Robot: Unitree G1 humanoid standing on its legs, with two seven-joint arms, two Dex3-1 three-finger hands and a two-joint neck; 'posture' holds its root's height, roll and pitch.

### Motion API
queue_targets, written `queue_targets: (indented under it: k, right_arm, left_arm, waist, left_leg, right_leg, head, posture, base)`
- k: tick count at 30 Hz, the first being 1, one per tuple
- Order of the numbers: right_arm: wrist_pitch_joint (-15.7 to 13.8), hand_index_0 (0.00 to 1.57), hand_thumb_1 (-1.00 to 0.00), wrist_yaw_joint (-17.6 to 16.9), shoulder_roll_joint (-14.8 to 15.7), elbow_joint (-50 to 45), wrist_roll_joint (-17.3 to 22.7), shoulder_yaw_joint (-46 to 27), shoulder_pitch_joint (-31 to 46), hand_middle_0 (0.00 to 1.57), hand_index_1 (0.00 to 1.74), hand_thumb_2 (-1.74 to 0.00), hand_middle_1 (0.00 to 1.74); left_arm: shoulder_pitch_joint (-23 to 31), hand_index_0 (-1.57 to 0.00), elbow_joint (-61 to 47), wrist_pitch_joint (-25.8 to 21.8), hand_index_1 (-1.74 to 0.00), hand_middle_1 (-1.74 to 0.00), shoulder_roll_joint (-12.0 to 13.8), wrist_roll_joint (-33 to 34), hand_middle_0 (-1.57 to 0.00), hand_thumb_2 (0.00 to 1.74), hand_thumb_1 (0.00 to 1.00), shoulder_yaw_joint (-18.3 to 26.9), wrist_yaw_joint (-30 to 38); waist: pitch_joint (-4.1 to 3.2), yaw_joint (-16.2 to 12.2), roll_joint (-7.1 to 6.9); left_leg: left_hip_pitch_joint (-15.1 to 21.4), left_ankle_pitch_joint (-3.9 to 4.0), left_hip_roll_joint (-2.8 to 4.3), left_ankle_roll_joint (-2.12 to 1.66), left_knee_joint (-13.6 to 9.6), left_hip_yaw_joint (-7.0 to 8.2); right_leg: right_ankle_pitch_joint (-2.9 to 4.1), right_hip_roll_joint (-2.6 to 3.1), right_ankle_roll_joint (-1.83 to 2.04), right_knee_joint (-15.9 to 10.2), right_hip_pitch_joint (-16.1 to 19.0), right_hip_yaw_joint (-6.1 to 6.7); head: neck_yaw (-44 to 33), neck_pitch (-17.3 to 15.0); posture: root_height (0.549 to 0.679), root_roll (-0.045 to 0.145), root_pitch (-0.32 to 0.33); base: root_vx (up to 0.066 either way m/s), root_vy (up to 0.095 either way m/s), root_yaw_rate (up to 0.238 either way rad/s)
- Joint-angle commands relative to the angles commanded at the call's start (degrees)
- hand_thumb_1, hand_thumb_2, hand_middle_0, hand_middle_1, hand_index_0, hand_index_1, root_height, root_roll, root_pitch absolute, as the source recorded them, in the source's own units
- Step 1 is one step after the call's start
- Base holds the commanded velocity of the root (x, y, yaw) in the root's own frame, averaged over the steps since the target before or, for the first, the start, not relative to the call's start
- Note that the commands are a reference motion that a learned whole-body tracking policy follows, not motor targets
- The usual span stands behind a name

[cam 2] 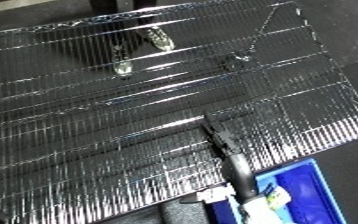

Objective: Pick up the object and place it into the box

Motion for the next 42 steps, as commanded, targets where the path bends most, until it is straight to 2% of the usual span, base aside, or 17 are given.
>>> queue_targets:
  k: [12, 23, 35, 42]
  right_arm:
    - [-0.7, 0.0, 0.0, -1.19, 0.54, 0.86, 0.43, -0.16, 1.28, 0.0, 0.0, 0.0, 0.0]
    - [-1.29, 0.0, 0.0, -2.13, 0.37, 1.12, 0.54, -0.18, 3.2, 0.0, 0.0, 0.0, 0.0]
    - [-1.12, 0.0, 0.0, -3.27, 0.53, 2.28, 0.02, 0.31, 4.39, 0.0, 0.0, 0.0, 0.0]
    - [-2.6, 0.0, 0.0, -5.43, 0.44, 3.1, -0.44, -0.17, 4.84, 0.0, 0.0, 0.0, 0.0]
  left_arm:
    - [1.16, -1.57, -0.65, 0.62, -1.74, -1.74, 0.53, 0.17, -1.57, 1.74, 1.0, 0.47, -1.72]
    - [2.31, -1.57, -1.48, 1.44, -1.74, -1.74, 0.95, 0.41, -1.57, 1.74, 1.0, 0.69, -2.26]
    - [3.16, -1.57, -1.93, 1.99, -1.74, -1.74, 1.12, 0.4, -1.57, 1.74, 1.0, 0.78, -2.33]
    - [3.74, -1.57, -1.98, 2.06, -1.74, -1.74, 1.41, 0.37, -1.57, 1.74, 1.0, 0.84, -2.47]
  waist:
    - [0.24, 0.82, -0.68]
    - [0.08, 0.99, -1.1]
    - [0.28, 1.05, -0.94]
    - [0.28, 0.97, -0.74]
  left_leg:
    - [-0.42, -0.39, -0.05, 0.34, 0.99, -0.08]
    - [-0.08, -0.94, -0.08, 0.57, 1.52, 0.09]
    - [-0.38, -1.56, -0.34, 0.9, 2.31, -0.1]
    - [-0.49, -1.65, -0.55, 1.07, 2.11, -0.07]
  right_leg:
    - [0.19, -0.48, 0.53, 0.72, -0.44, -0.28]
    - [0.04, -0.87, 0.99, 1.14, -0.19, -0.13]
    - [-0.78, -0.89, 0.98, 2.86, -0.8, 0.02]
    - [-0.72, -1.11, 1.2, 2.99, -1.27, 0.05]
  head:
    - [-1.65, -1.45]
    - [-2.59, -2.59]
    - [-3.07, -3.67]
    - [-2.23, -3.48]
  posture:
    - [0.659, 0.037, -0.072]
    - [0.658, 0.036, -0.078]
    - [0.656, 0.036, -0.079]
    - [0.656, 0.036, -0.074]
  base:
    - [0.022, -0.005, 0.031]
    - [0.036, 0.001, -0.004]
    - [0.031, 0.007, 0.01]
    - [0.028, 0.0, 0.008]
